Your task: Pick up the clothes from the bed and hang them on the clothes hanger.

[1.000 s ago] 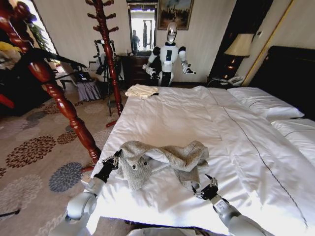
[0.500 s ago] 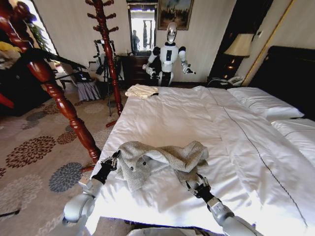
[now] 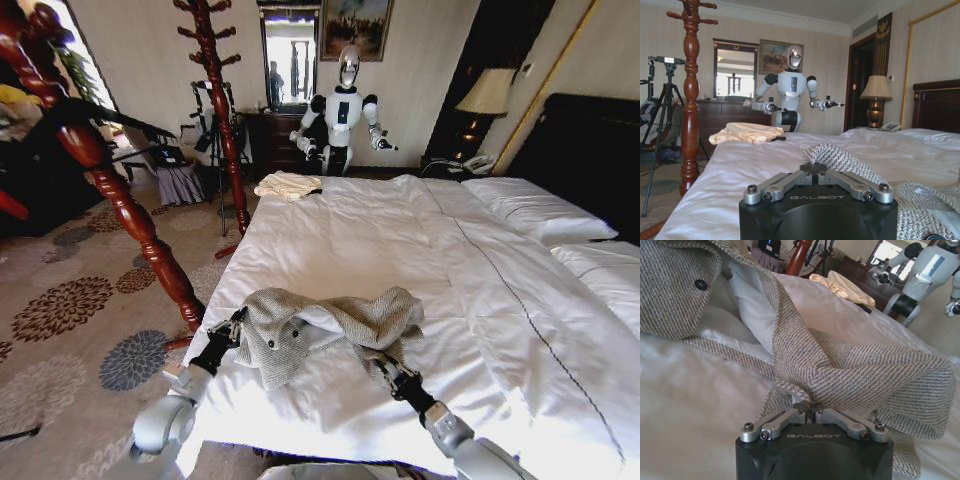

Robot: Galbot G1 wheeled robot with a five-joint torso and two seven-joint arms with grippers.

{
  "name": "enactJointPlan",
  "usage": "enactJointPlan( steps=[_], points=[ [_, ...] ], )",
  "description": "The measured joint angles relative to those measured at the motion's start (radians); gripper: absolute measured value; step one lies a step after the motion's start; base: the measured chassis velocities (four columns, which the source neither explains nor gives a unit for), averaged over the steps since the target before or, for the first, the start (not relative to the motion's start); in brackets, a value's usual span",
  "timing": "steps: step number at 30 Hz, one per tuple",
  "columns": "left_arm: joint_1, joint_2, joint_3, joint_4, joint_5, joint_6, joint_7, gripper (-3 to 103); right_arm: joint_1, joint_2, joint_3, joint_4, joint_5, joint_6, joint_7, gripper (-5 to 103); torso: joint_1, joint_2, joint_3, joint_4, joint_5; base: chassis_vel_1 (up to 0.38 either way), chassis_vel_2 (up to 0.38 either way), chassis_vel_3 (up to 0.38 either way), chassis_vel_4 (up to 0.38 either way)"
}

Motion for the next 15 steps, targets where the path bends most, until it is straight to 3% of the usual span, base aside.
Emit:
enactJointPlan(
  steps=[1,2,10,13,15],
  points=[
    [0.000,0.000,0.000,0.000,0.000,0.000,0.000,0,0.000,0.001,0.000,0.000,0.003,0.000,-0.002,8,0.000,0.000,0.000,0.0000,0.0000,0.000,0.000,0.000,0.000],
    [0.002,-0.001,0.000,-0.003,0.001,0.000,0.000,0,0.002,0.006,0.000,0.000,0.026,0.000,-0.006,1,0.000,0.000,0.000,0.0000,0.0000,0.000,0.000,0.000,0.000],
    [0.010,-0.003,-0.003,-0.013,0.001,0.001,0.000,0,0.009,0.018,0.004,-0.007,0.060,0.016,-0.024,0,0.000,0.000,0.000,0.0000,0.0001,0.000,0.000,0.000,0.000],
    [0.012,-0.005,-0.009,-0.019,-0.008,0.005,0.000,0,-0.002,0.010,0.030,0.015,0.076,0.092,-0.089,0,0.000,0.000,0.000,-0.0001,0.0001,0.000,0.000,0.000,0.000],
    [0.010,-0.003,-0.014,-0.028,-0.035,0.014,0.000,0,-0.008,-0.007,0.052,0.061,0.148,0.156,-0.147,0,0.000,0.000,0.000,0.0001,-0.0001,0.000,0.000,0.000,0.000]
  ],
)
